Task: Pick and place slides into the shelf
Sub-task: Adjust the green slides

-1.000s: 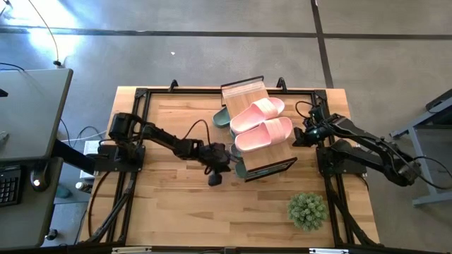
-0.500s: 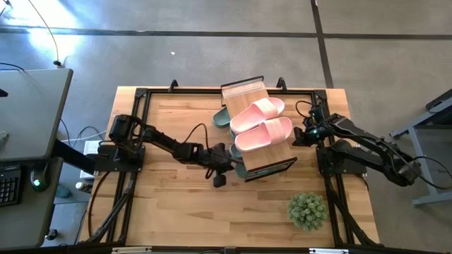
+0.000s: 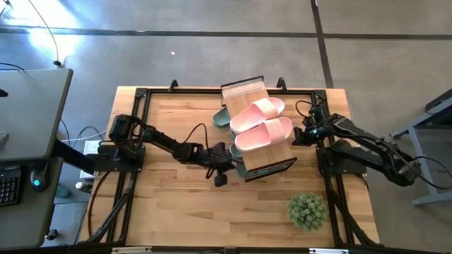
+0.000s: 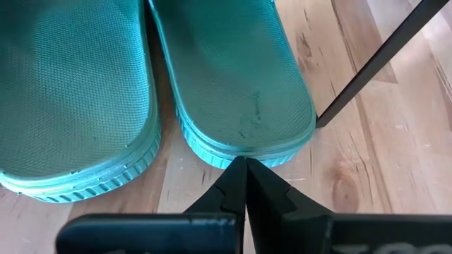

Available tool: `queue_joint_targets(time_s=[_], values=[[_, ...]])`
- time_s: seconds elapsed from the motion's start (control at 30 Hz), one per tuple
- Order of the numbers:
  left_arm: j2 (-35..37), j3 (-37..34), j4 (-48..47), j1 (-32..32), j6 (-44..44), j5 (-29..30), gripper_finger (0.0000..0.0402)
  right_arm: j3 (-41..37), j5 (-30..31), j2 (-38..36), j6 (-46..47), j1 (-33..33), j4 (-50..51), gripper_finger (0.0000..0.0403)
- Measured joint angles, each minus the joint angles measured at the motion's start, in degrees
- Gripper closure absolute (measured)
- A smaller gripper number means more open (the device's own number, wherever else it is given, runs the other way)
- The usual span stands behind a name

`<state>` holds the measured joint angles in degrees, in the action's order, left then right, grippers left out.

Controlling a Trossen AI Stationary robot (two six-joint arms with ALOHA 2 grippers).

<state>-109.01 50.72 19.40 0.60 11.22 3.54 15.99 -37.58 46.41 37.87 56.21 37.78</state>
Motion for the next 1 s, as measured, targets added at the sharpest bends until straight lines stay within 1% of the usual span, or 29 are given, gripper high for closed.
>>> queue_joint_targets(time_s=[0.17, 0.4, 0.63, 0.7, 0.87, 1.0], values=[[0.0, 0.0, -0.13, 0.11, 0.01, 0.78, 0.0401, 0.0, 0.02, 0.0, -0.38, 0.0, -0.73, 0.0403], [-0.02, 0.04, -3.31, 0.13, 0.05, 1.06, 0.0401, 0.0, 0.29, 0.0, -0.2, 0.0, -1.43, 0.0403], [0.37, 0.04, -3.57, 0.13, 1.69, 0.19, 0.0401, 0.0, 0.93, 0.0, 2.06, 0.0, -6.09, 0.0403], [1.13, 0.04, -3.93, 0.13, 2.5, 0.17, 0.0401, 0.0, 0.93, 0.0, 2.19, 0.0, -8.07, 0.0403], [4.65, 0.04, -9.42, 0.13, 2.62, 1.54, 0.0401, 0.0, 1.11, 0.0, 4.31, 0.02, -13.88, 0.0403], [8.38, 0.04, -13.33, 0.18, 2.78, 2.78, 0.0401, 0.0, 3.5, 0.0, 5.18, 0.19, -17.67, 0.0403]])
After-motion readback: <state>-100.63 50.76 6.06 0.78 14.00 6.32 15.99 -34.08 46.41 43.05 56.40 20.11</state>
